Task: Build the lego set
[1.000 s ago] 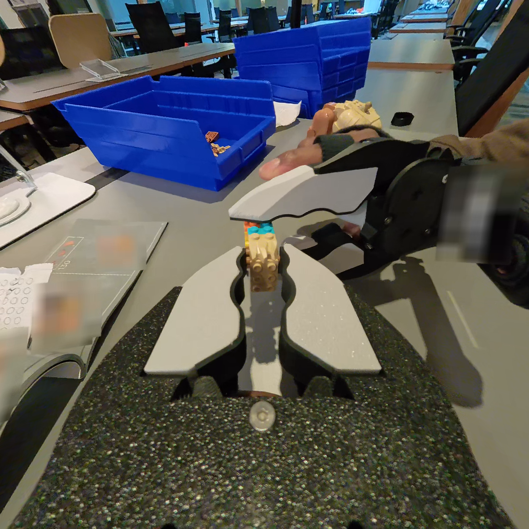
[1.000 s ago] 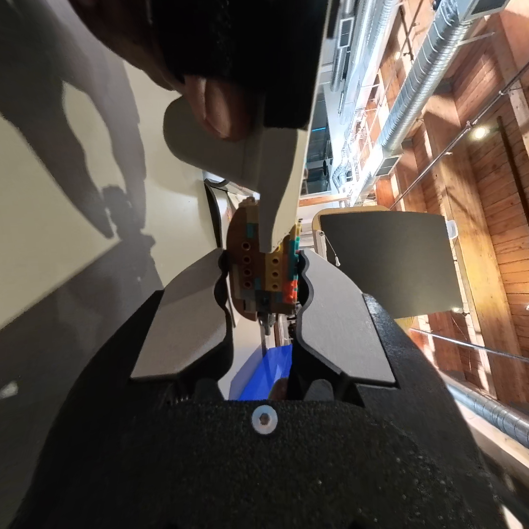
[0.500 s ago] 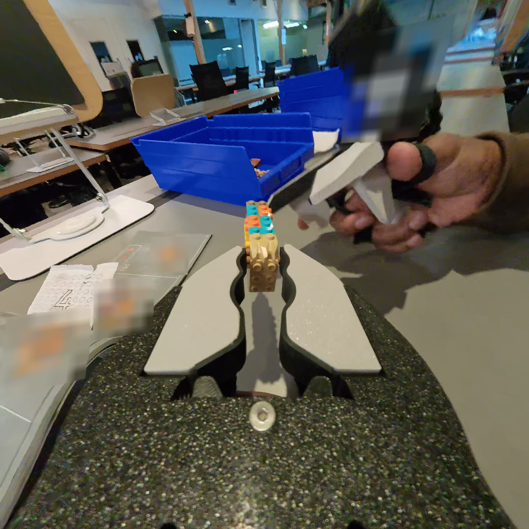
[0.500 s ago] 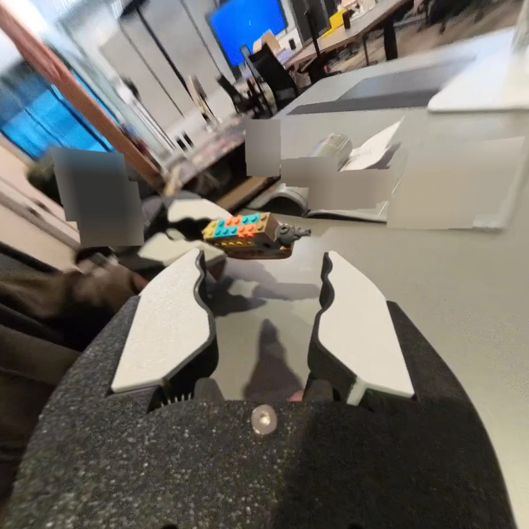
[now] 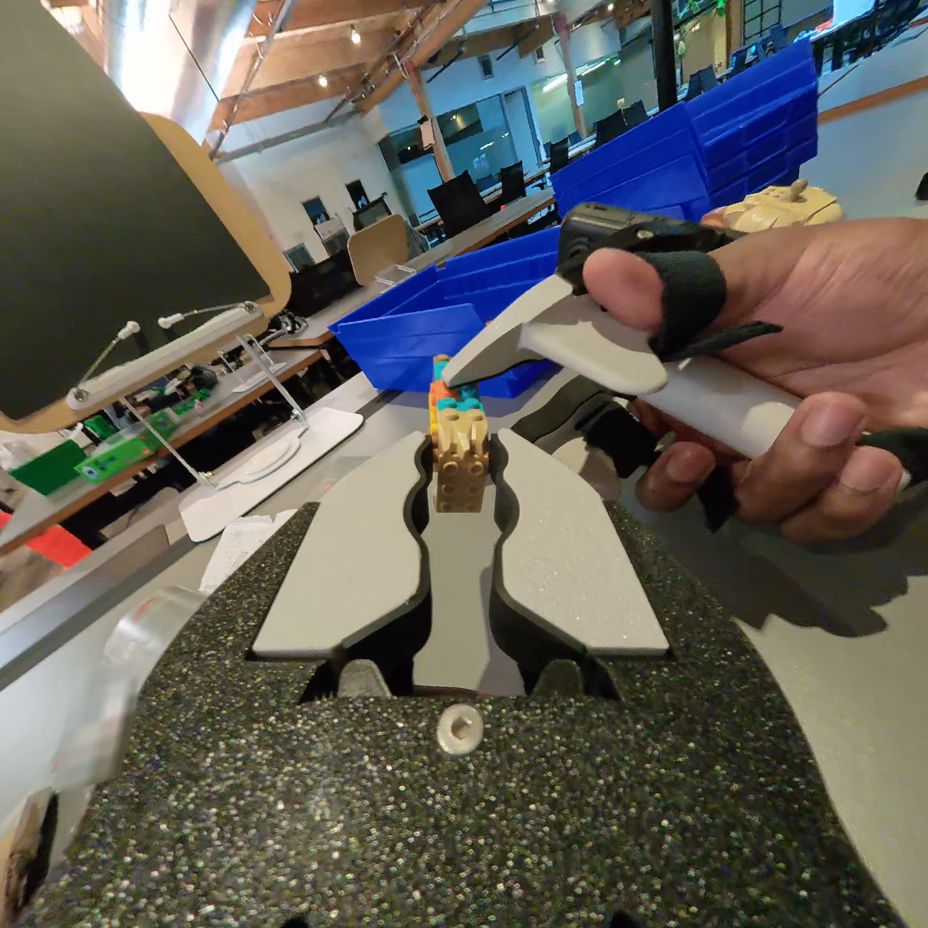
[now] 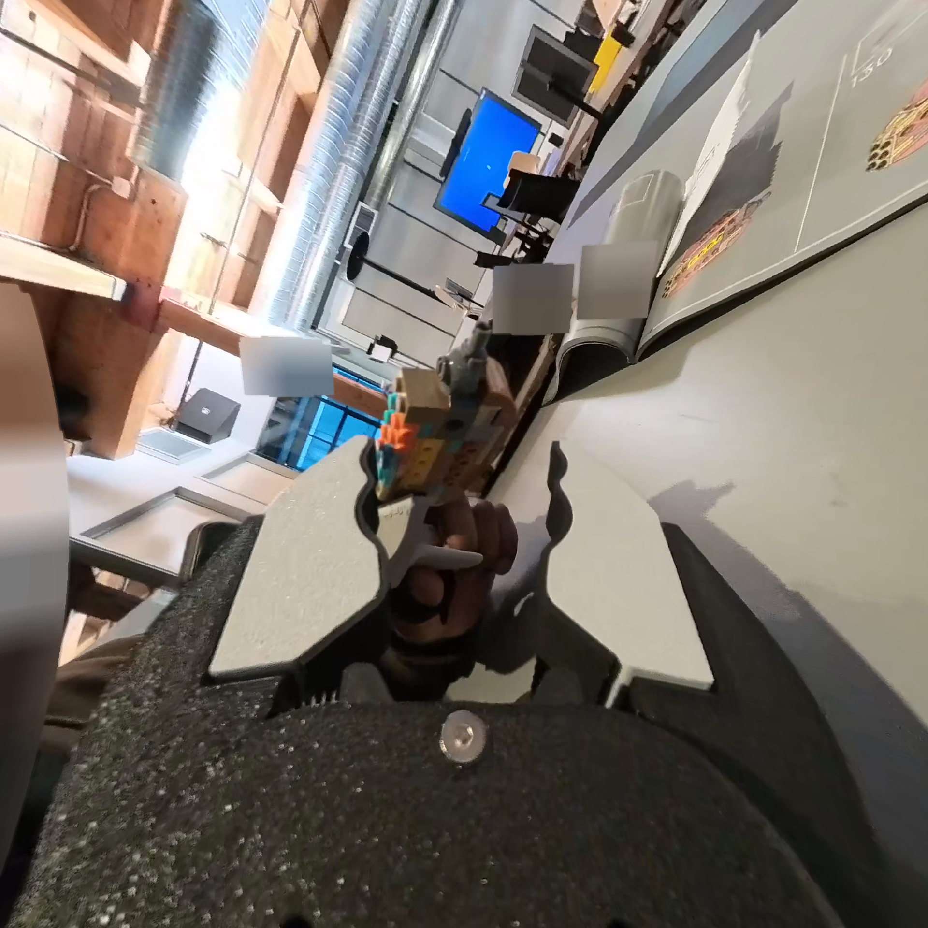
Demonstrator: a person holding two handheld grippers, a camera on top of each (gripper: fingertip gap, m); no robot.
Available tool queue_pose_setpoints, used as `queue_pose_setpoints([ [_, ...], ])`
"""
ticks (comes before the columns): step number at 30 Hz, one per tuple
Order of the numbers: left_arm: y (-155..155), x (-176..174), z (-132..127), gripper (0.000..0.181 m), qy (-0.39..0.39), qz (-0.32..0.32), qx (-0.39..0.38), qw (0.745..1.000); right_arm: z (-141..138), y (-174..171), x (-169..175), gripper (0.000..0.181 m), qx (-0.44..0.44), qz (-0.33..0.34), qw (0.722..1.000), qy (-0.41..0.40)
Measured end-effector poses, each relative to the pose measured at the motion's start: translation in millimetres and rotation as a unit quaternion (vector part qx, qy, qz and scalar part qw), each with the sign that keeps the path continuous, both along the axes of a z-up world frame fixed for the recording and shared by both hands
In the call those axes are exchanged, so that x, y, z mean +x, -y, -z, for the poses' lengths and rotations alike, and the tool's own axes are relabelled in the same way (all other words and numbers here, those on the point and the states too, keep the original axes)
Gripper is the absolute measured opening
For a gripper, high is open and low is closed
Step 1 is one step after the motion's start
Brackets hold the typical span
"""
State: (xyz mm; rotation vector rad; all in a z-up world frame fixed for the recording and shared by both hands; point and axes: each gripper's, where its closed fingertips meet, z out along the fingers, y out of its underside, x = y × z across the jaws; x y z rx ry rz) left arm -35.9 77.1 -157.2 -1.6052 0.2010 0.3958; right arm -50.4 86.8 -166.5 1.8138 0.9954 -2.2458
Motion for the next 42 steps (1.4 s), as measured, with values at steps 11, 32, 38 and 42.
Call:
queue_pose_setpoints([
  [11, 0.4, 1.8, -0.9, 0.022, -0.01, 0.006, -0.001, 1.0, -8.1, -0.5, 2.9, 0.046, -0.011, 0.019, 0.999, -0.041],
  [32, 0.9, -21.1, 50.7, 0.022, 0.296, 0.006, -0.138, 0.945, 17.9, -20.0, 8.6, 0.054, 0.458, -0.108, 0.876, -0.106],
  [38, 5.3, -12.7, 63.6, 0.022, 0.299, 0.011, -0.188, 0.936, 40.1, -1.7, -3.2, 0.057, 0.552, -0.204, 0.796, -0.139],
  [42, 8.6, -9.4, 70.2, 0.022, 0.295, 0.013, -0.213, 0.931, 47.3, 0.3, -12.2, 0.064, 0.563, -0.231, 0.779, -0.151],
])
